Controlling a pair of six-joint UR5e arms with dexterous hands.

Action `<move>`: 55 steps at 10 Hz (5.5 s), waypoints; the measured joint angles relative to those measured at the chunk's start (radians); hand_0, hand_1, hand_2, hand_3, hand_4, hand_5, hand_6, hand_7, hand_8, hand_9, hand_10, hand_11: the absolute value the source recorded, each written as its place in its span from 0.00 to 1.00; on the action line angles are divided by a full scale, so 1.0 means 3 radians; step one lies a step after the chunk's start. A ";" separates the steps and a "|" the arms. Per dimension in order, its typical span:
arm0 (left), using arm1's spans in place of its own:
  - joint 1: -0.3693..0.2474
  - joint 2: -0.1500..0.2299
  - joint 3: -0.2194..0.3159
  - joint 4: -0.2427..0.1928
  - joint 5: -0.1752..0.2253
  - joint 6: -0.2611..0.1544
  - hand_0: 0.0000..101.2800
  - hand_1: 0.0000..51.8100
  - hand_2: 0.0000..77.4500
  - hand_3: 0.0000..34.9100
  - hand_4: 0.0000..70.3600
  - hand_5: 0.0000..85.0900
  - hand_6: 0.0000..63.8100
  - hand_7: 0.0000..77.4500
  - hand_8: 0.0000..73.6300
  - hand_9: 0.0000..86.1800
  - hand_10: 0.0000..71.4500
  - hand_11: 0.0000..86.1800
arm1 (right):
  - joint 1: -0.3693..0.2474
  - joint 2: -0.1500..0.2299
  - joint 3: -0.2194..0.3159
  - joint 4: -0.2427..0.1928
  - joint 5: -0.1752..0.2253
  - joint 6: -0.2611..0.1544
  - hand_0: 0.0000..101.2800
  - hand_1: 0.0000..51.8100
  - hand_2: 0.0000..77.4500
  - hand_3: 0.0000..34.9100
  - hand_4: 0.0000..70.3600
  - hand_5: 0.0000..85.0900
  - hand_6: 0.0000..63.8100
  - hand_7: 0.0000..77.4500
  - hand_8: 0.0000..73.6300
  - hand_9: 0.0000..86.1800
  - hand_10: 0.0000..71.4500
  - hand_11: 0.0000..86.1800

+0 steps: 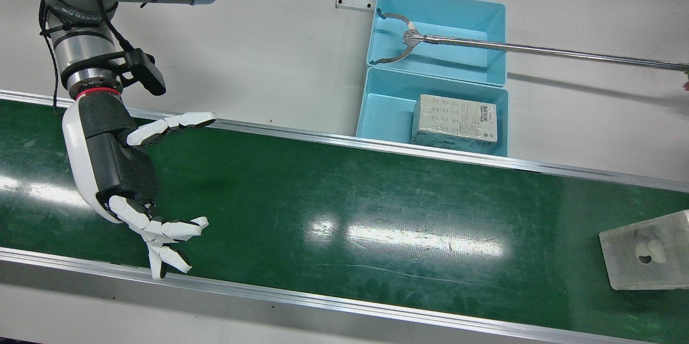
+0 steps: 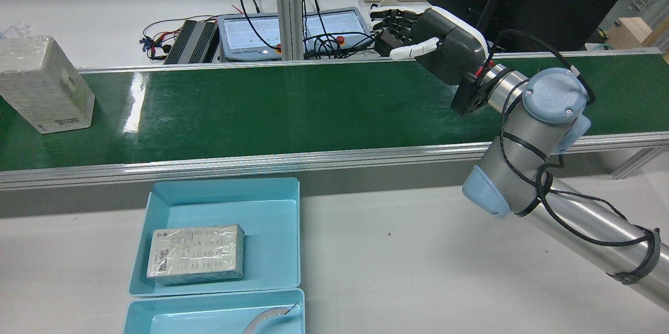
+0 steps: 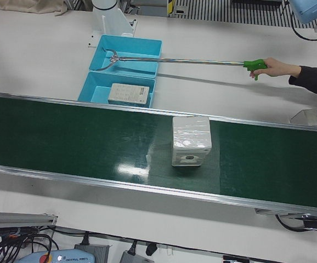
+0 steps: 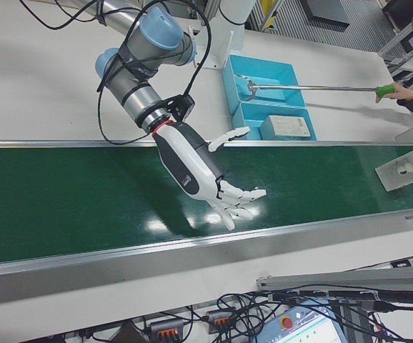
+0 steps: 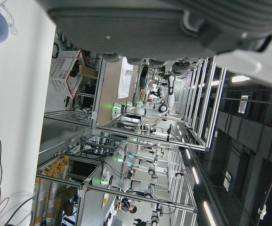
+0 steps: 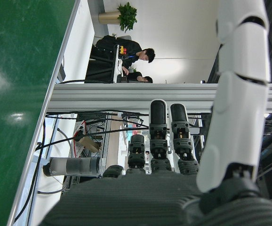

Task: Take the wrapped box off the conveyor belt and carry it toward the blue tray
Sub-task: 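Shift the right hand slightly along the belt edge, fingers open, then hold the open right hand in the path of the white wrapped box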

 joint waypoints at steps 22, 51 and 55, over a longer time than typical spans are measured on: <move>0.0000 0.0000 0.0000 0.0000 0.0000 0.0000 0.00 0.00 0.01 0.00 0.00 0.01 0.01 0.01 0.01 0.01 0.01 0.01 | 0.0097 -0.0401 0.0125 0.0082 -0.0018 0.0174 0.50 0.37 0.24 0.00 0.18 0.19 0.14 0.29 0.07 0.08 0.00 0.01; 0.0000 0.0000 0.0000 0.0000 0.0000 0.0000 0.00 0.00 0.01 0.00 0.00 0.01 0.01 0.01 0.01 0.01 0.00 0.01 | 0.0010 -0.0395 -0.0022 0.0222 -0.0009 0.0199 0.46 0.22 0.12 0.00 0.15 0.14 0.15 0.29 0.07 0.08 0.00 0.02; 0.0000 0.0000 0.0000 0.0000 0.0000 0.0000 0.00 0.00 0.01 0.00 0.00 0.01 0.01 0.01 0.01 0.01 0.01 0.01 | -0.0009 -0.0402 -0.0022 0.0225 -0.0004 0.0206 0.46 0.21 0.11 0.00 0.14 0.14 0.13 0.27 0.07 0.08 0.01 0.01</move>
